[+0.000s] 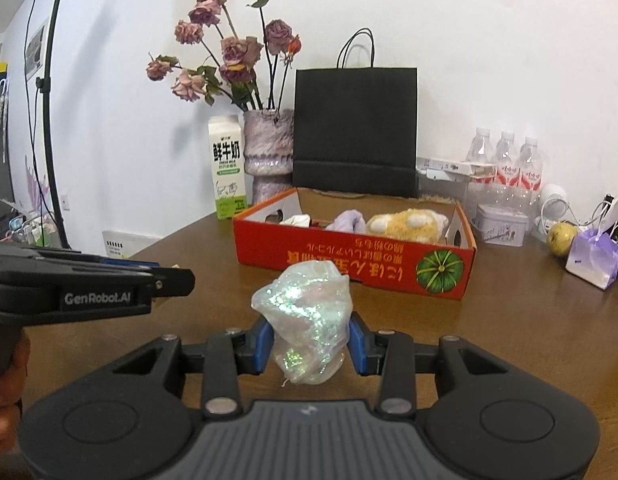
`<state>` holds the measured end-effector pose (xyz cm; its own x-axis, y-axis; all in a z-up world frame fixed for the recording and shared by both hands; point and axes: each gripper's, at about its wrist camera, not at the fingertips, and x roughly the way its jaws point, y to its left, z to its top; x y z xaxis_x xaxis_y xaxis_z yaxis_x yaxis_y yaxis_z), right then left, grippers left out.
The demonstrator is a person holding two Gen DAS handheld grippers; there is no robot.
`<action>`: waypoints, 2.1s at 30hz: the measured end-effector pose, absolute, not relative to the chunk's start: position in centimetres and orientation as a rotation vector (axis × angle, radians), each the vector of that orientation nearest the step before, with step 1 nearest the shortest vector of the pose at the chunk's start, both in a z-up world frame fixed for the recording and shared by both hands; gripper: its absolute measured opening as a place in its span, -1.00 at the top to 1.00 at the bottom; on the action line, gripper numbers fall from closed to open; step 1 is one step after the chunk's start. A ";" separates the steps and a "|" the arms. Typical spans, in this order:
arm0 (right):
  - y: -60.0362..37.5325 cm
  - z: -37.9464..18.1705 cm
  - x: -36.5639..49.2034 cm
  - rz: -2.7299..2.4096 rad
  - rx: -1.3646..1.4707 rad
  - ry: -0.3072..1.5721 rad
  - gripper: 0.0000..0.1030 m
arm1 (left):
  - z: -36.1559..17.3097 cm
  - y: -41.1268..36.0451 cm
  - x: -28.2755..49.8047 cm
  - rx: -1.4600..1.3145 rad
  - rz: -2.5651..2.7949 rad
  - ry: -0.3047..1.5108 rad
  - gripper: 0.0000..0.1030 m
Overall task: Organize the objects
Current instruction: 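Carry the block in the left gripper and clear bag in the right gripper to the box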
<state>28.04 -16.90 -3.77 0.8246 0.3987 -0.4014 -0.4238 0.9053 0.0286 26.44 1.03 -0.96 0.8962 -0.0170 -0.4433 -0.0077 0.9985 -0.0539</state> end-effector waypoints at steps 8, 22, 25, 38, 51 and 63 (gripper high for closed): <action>-17.2 -2.5 29.4 0.420 -0.041 0.369 0.28 | 0.1 -0.1 27.6 -0.074 0.004 0.435 0.40; -17.5 -0.6 33.0 0.395 -0.018 0.309 0.28 | 2.5 -0.5 30.8 -0.117 0.043 0.361 0.40; -17.5 -0.2 34.5 0.391 -0.008 0.300 0.28 | 3.1 -0.2 31.8 -0.136 0.058 0.342 0.40; -17.5 0.6 40.4 0.373 -0.003 0.281 0.28 | 4.2 0.1 36.8 -0.183 0.087 0.318 0.41; -17.3 0.4 45.5 0.372 0.007 0.285 0.28 | 4.2 -0.2 42.0 -0.204 0.080 0.314 0.41; -17.1 -0.5 50.2 0.370 0.010 0.292 0.28 | 3.6 0.3 47.0 -0.172 0.083 0.314 0.40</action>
<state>50.24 -17.11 -0.49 0.8910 0.3581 -0.2792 -0.3553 0.9327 0.0625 46.97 0.28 3.58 0.9480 0.0544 -0.3136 -0.1076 0.9820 -0.1549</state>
